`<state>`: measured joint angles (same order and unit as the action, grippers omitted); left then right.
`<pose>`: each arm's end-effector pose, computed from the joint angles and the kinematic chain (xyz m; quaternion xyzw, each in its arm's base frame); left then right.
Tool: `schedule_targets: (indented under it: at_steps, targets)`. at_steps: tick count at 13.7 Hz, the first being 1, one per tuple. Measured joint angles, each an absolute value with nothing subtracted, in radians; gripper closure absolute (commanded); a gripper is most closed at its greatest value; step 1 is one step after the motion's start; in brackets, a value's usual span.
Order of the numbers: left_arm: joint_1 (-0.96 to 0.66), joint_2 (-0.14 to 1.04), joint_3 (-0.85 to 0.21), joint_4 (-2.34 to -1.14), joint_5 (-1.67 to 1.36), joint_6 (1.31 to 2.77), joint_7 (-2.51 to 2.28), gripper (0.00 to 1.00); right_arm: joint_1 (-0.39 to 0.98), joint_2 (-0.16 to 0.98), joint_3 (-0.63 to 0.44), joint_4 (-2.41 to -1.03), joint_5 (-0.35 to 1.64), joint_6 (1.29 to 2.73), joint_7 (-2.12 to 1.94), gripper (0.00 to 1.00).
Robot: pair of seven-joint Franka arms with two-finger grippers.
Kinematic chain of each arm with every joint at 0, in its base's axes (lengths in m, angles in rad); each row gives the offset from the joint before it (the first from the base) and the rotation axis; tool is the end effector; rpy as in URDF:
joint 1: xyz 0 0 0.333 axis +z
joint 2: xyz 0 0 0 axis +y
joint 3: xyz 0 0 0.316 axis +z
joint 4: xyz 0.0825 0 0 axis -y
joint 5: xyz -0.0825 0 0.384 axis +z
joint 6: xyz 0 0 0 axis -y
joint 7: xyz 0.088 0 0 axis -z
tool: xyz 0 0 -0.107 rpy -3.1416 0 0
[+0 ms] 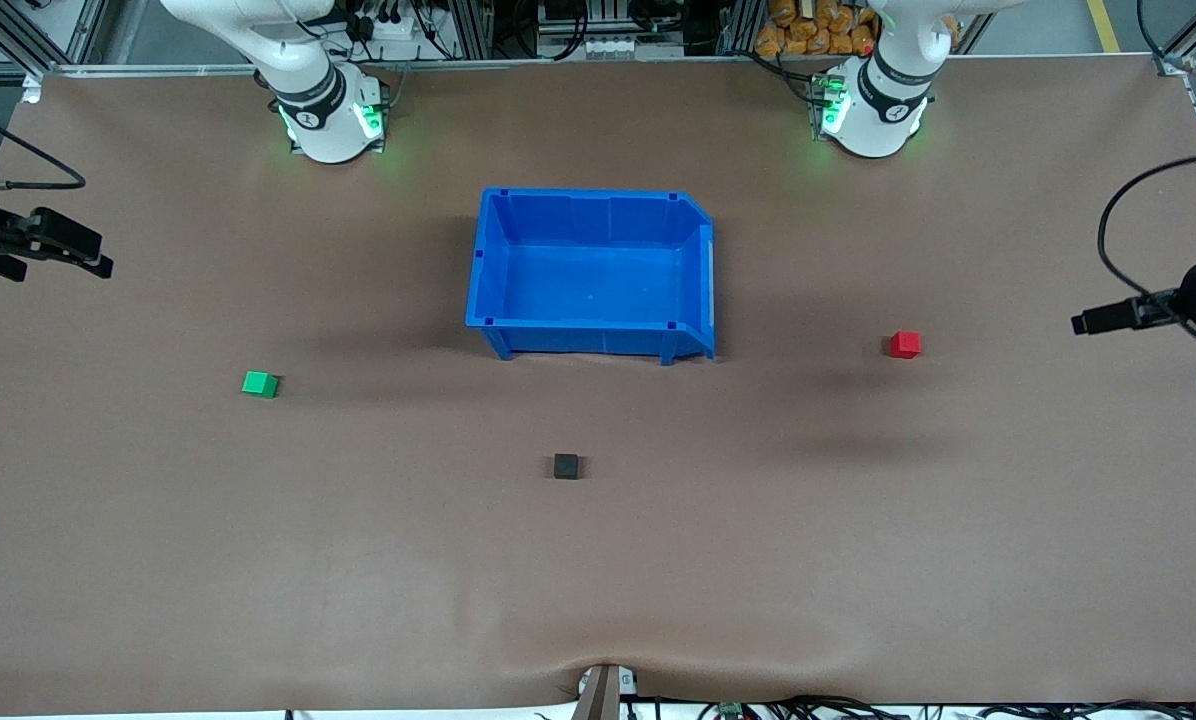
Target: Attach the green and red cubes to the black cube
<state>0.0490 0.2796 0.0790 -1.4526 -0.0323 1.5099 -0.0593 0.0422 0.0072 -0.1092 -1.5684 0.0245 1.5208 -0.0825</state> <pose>0.6170 0.0699 0.5104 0.9895 0.0934 -0.1102 0.0089 0.5501 -0.0340 0.6174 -0.9995 -0.0080 0.0264 0.0139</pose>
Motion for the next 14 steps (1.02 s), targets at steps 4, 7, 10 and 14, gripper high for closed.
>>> schedule_targets:
  at_steps: [4, 7, 10, 14]
  targets:
    - [0.055, 0.367, 0.077, -1.439, -0.036, 1.583, -0.059, 0.00, 0.042, 0.007, -0.108, -1.568, 0.025, 1.520, -0.082, 0.00]
    - [0.054, 0.432, 0.073, -1.439, -0.052, 1.647, -0.059, 0.00, 0.042, 0.007, -0.109, -1.567, 0.025, 1.520, -0.082, 0.00]
    - [0.045, 0.511, 0.065, -1.439, -0.060, 1.710, -0.058, 0.00, 0.042, 0.007, -0.109, -1.566, 0.025, 1.520, -0.082, 0.00]
    - [-0.033, 0.593, 0.055, -1.439, -0.031, 1.746, -0.043, 0.00, 0.042, 0.007, -0.108, -1.566, 0.025, 1.519, -0.083, 0.00]
